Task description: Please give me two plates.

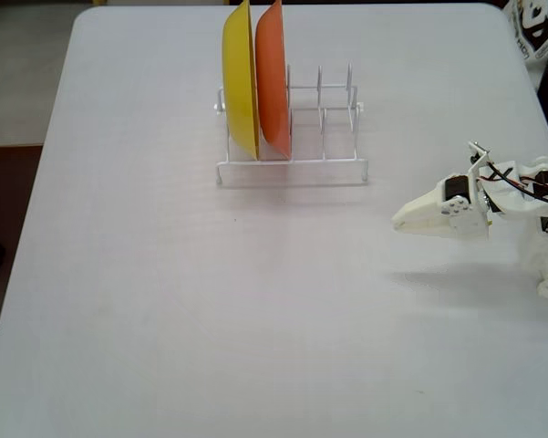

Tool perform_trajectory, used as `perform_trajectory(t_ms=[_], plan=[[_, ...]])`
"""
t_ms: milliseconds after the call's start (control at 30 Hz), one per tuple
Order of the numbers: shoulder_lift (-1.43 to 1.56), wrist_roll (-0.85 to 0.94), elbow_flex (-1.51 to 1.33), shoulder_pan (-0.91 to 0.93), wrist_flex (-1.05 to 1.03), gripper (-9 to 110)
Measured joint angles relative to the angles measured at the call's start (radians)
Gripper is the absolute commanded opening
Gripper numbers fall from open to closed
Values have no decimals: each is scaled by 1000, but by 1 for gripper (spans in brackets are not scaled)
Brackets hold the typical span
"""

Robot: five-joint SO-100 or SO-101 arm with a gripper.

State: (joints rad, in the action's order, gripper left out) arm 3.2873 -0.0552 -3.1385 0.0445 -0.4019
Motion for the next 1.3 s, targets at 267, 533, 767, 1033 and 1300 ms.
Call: perform_trajectory(t_ms=[267, 533, 767, 1033, 1300], plan=[[0, 130, 0, -5, -71, -1], [0, 144, 0, -23, -179, 0], [0, 146, 0, -28, -270, 0], [0, 130, 0, -28, -282, 0], [0, 97, 0, -15, -282, 0]])
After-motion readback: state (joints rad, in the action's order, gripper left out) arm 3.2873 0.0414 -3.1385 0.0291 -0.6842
